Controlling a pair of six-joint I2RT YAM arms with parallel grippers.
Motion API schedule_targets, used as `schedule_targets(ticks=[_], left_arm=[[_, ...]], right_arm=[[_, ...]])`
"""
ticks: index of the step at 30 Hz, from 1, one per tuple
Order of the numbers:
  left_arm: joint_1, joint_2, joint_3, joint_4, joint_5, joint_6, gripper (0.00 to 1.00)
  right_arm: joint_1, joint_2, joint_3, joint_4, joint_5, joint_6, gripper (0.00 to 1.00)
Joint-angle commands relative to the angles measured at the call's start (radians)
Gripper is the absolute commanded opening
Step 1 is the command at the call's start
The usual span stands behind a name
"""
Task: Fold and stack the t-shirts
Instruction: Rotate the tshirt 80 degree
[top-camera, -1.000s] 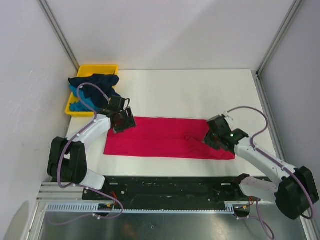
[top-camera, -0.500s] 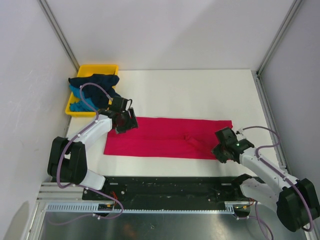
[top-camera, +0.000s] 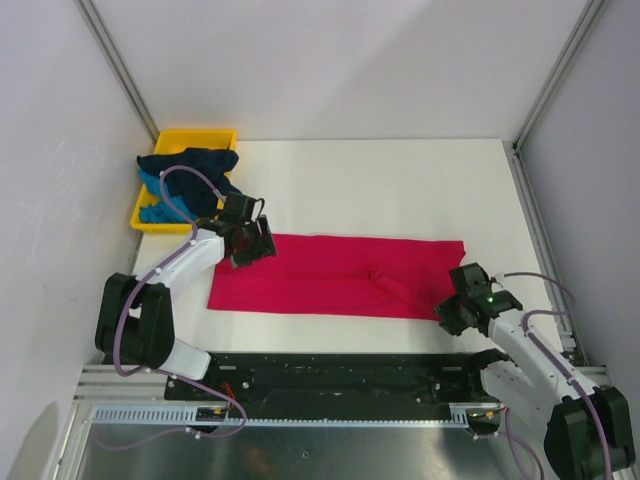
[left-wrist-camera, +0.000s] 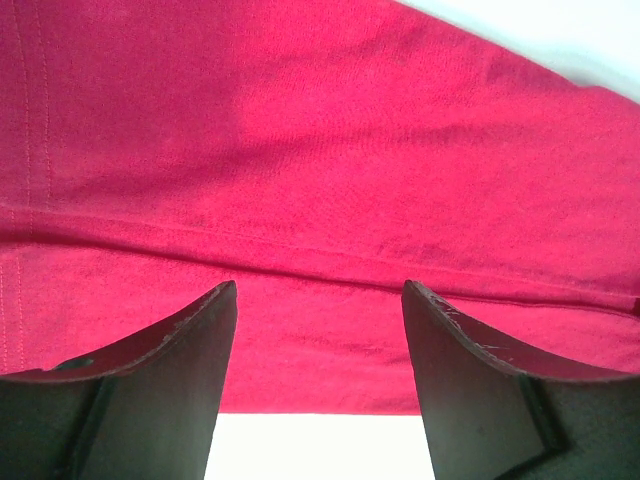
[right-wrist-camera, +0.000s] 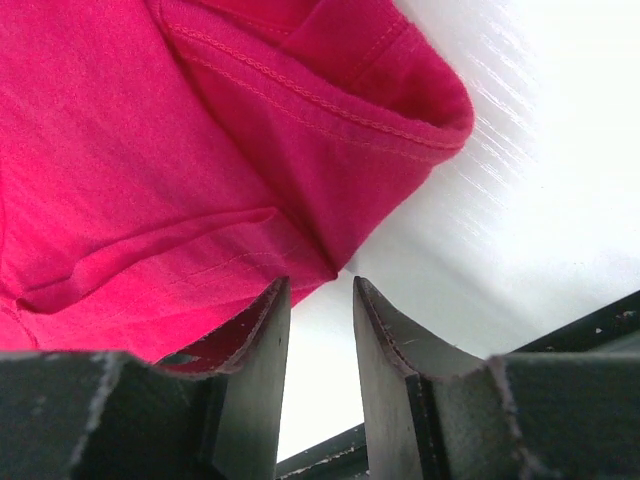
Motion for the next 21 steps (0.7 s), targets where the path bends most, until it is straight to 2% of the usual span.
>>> schedule_targets(ticks=[1,6,13,18,21], left_arm=[[-0.006,0.0,0.02,0.019,0.013,-0.009,0.72],[-0.009,-0.002,0.012,0.027,0.013,-0.009,0.72],[-0.009,-0.014,0.014,0.026,0.059,0.008,0.72],[-0.012,-0.015,0.017,0.027,0.104,0.025,0.72],[-0.017,-0.017,0.012,0.027,0.122,0.037,0.72]], right_arm=[[-0.022,-0.053,-0.011,-0.064,0.01,0.036,0.36],[-0.053,-0.044,-0.02,-0.028,0.032,0.037,0.36],[-0.076,0.067,-0.02,0.069,0.066,0.025,0.34],[-0.162,0.157,0.001,0.211,0.091,-0.036,0.33],[-0.232,0.271,0.07,0.332,0.105,-0.109,0.33]])
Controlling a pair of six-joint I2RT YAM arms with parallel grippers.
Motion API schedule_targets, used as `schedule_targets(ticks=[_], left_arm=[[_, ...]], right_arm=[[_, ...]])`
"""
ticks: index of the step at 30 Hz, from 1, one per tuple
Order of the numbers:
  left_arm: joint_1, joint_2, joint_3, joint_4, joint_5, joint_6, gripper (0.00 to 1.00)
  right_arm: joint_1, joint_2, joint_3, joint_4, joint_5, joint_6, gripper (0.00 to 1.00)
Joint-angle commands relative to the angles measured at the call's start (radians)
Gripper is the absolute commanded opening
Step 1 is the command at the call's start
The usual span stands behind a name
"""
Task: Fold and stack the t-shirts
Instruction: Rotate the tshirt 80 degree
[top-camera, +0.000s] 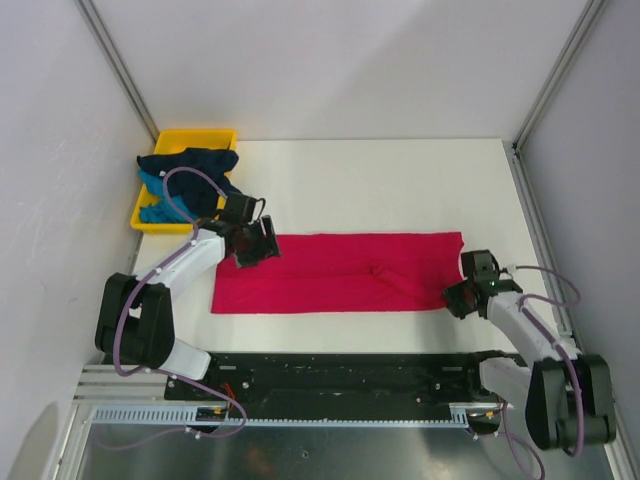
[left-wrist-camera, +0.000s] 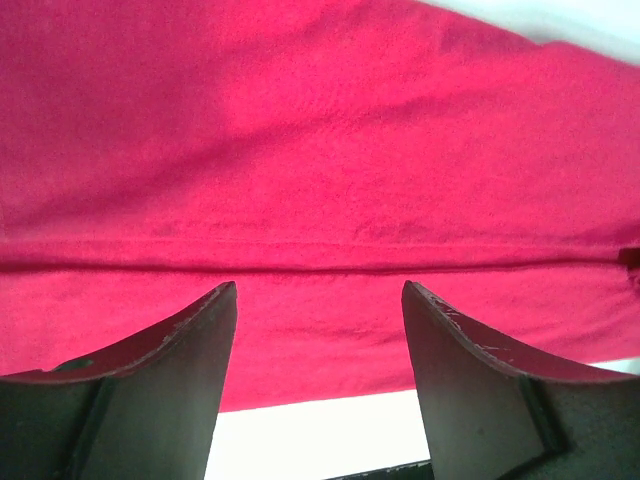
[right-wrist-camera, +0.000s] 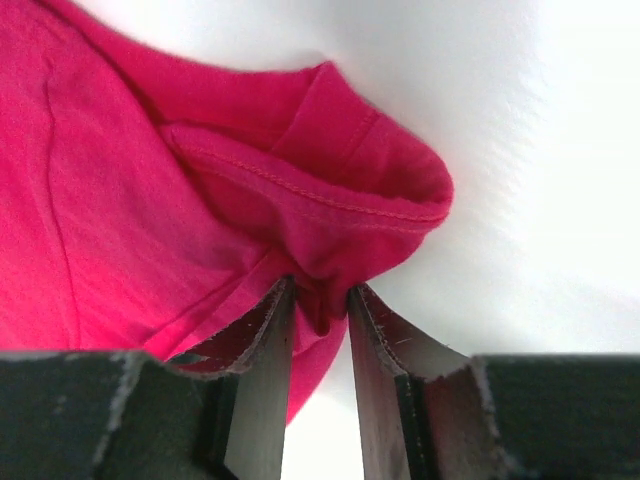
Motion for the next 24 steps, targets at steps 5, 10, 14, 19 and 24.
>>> schedule_targets(ticks=[5,10,14,19,24], left_arm=[[-0.022,-0.01,0.012,0.019,0.079,0.061,0.72],[-0.049,0.019,0.025,0.02,0.105,0.088,0.72],[-0.085,0.054,0.027,0.018,0.11,0.104,0.72],[-0.153,0.1,0.019,0.018,0.106,0.098,0.7],[-0.234,0.149,0.034,0.019,0.113,0.097,0.65]], right_arm=[[-0.183,0.418,0.245,0.374,0.061,-0.219,0.33],[-0.226,0.786,0.599,0.424,-0.033,-0.322,0.31],[-0.23,1.086,0.97,0.339,-0.101,-0.411,0.32],[-0.217,1.434,1.554,0.06,-0.153,-0.549,0.34],[-0.212,1.522,1.766,-0.058,-0.162,-0.639,0.42]])
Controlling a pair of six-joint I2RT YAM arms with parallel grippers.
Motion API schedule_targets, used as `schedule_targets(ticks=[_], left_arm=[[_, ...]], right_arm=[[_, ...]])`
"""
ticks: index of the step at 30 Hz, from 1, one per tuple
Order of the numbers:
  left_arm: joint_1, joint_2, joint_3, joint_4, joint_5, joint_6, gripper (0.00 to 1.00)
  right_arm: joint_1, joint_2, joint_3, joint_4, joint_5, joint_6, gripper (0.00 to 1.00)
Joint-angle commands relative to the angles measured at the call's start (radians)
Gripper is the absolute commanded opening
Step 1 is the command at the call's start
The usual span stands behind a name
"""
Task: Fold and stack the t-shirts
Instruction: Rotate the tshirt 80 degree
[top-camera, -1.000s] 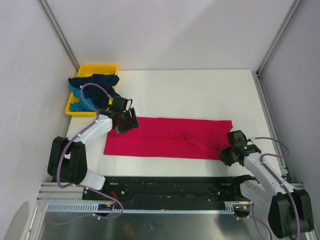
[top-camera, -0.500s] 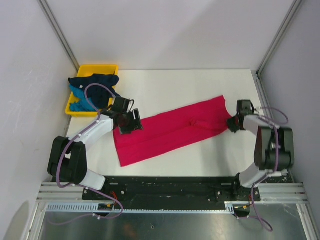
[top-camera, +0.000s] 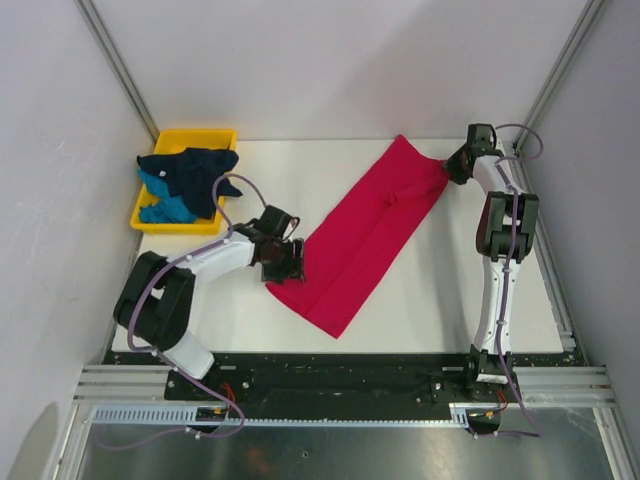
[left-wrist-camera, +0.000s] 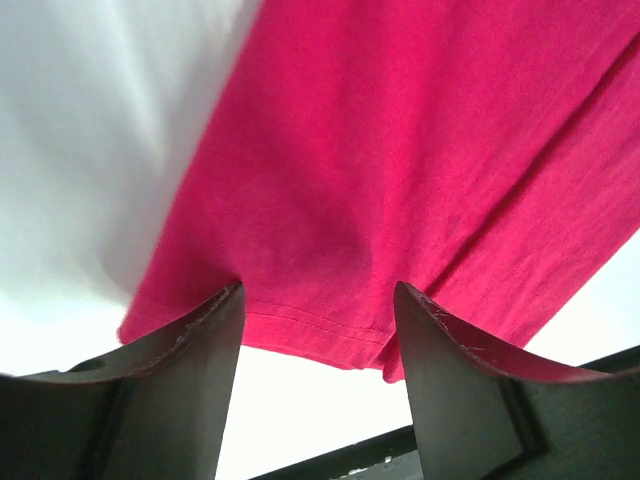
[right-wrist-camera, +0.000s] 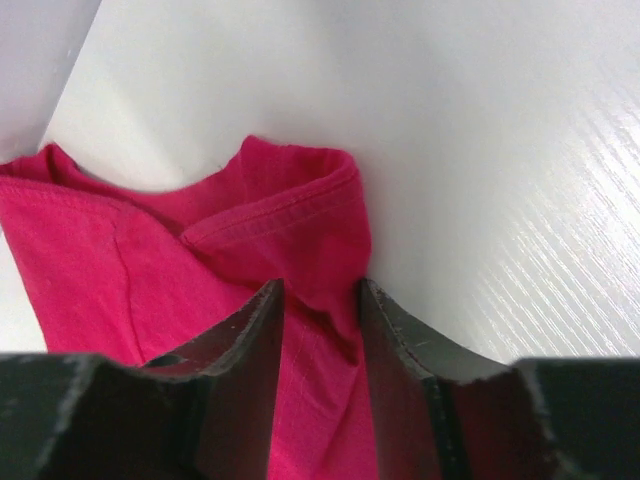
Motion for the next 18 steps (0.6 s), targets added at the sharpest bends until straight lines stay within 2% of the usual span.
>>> schedule_targets(ticks=[1,6,11,18], left_arm=[[-0.076,0.03,0.039,0.011,0.02,0.018,0.65],[-0.176,0.051,0.08,0.009,0.01,0.015,0.59],[-0.253,0.084,0.095,0.007,-0.036,-0.003,0.54],[-0.301,0.14,0.055,0.008,-0.111,-0.006,0.49]], right_arm=[[0.004,0.025,0.08,-0.2,-0.015,-0.138,0.45],[-0.003,-0.059,0.056,-0.22,-0.014,-0.176,0.52],[0.003,-0.162,0.03,-0.276,0.034,-0.191,0.55],[0.019,-0.375,-0.215,-0.222,0.032,-0.154,0.54]])
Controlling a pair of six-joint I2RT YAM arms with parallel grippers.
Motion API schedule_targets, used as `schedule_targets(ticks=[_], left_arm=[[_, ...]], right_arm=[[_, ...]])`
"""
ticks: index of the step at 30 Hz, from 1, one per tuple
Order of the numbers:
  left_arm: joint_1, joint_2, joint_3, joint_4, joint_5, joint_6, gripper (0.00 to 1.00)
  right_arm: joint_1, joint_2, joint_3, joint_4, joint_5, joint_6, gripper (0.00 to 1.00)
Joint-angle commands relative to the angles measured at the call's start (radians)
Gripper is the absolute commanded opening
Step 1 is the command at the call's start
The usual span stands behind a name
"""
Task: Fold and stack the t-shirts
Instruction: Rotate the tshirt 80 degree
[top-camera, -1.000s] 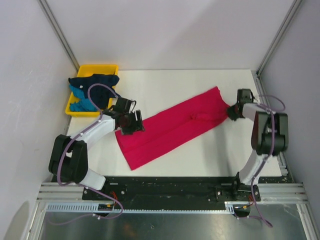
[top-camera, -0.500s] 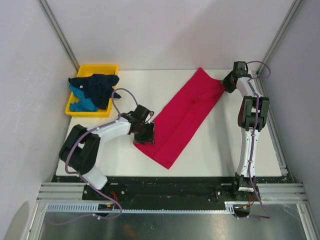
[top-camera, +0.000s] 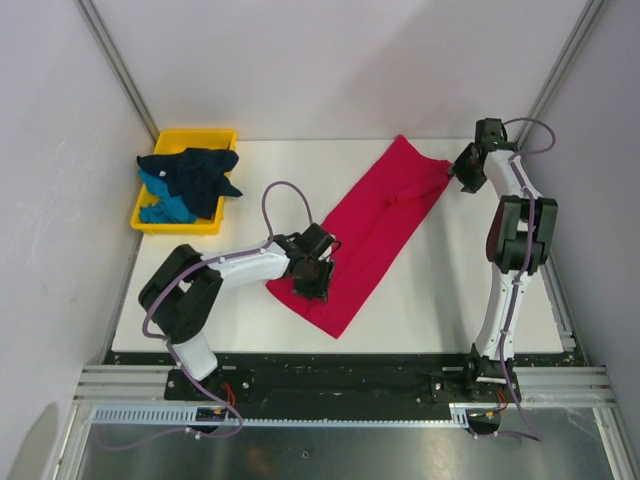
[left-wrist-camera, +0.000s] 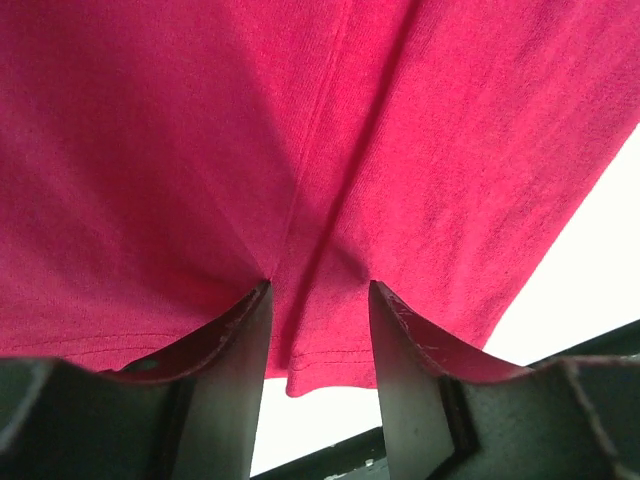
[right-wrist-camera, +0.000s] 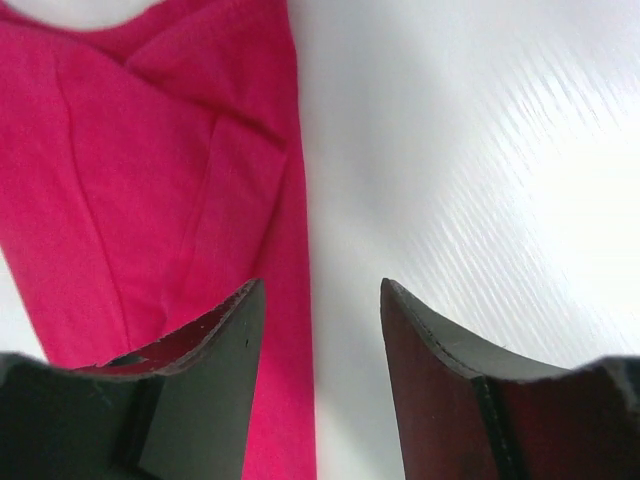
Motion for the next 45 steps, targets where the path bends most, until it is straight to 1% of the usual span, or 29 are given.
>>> schedule_targets(ticks=[1,5,8,13,18,22,23,27,32,35,37,39,41,45], left_arm=[[-0.018,0.02,-0.021,0.005,-0.065,-0.003,0.48],[-0.038,0.026,-0.036,0.006,-0.064,0.002,0.45],[-0.079,0.031,-0.018,0.005,-0.05,-0.006,0.44],[-0.18,0.093,0.065,0.004,-0.01,-0.061,0.44],[-0.286,0.207,0.195,0.004,0.023,-0.128,0.44],[-0.338,0.27,0.295,0.005,0.04,-0.168,0.44],[-0.342,0.272,0.308,0.004,0.039,-0.172,0.44],[-0.345,0.191,0.303,0.004,0.017,-0.159,0.46],[-0.341,0.0,0.232,0.005,-0.004,-0.151,0.52],[-0.315,-0.109,0.173,0.004,-0.016,-0.159,0.52],[-0.283,-0.16,0.133,0.006,-0.04,-0.16,0.5],[-0.245,-0.173,0.11,0.009,-0.026,-0.148,0.45],[-0.224,-0.163,0.102,0.017,-0.01,-0.122,0.39],[-0.217,-0.116,0.086,0.034,0.029,-0.104,0.27]], right_arm=[[0.021,-0.201,-0.147,0.035,0.004,0.016,0.54],[0.054,-0.278,-0.292,0.077,-0.028,0.033,0.53],[0.067,-0.319,-0.376,0.104,-0.043,0.047,0.52],[0.073,-0.383,-0.457,0.109,-0.055,0.05,0.52],[0.075,-0.469,-0.543,0.093,-0.049,0.027,0.51],[0.082,-0.552,-0.62,0.062,-0.037,0.001,0.51],[0.103,-0.582,-0.644,0.057,-0.034,-0.006,0.51],[0.158,-0.709,-0.76,0.036,-0.031,-0.012,0.52],[0.192,-0.907,-0.958,0.066,-0.122,0.048,0.51],[0.25,-0.999,-1.07,0.064,-0.133,0.093,0.51],[0.298,-1.062,-1.146,0.078,-0.144,0.14,0.5],[0.355,-1.117,-1.209,0.091,-0.152,0.192,0.47],[0.413,-1.173,-1.255,0.096,-0.137,0.246,0.43],[0.538,-1.262,-1.321,0.1,-0.09,0.366,0.37]])
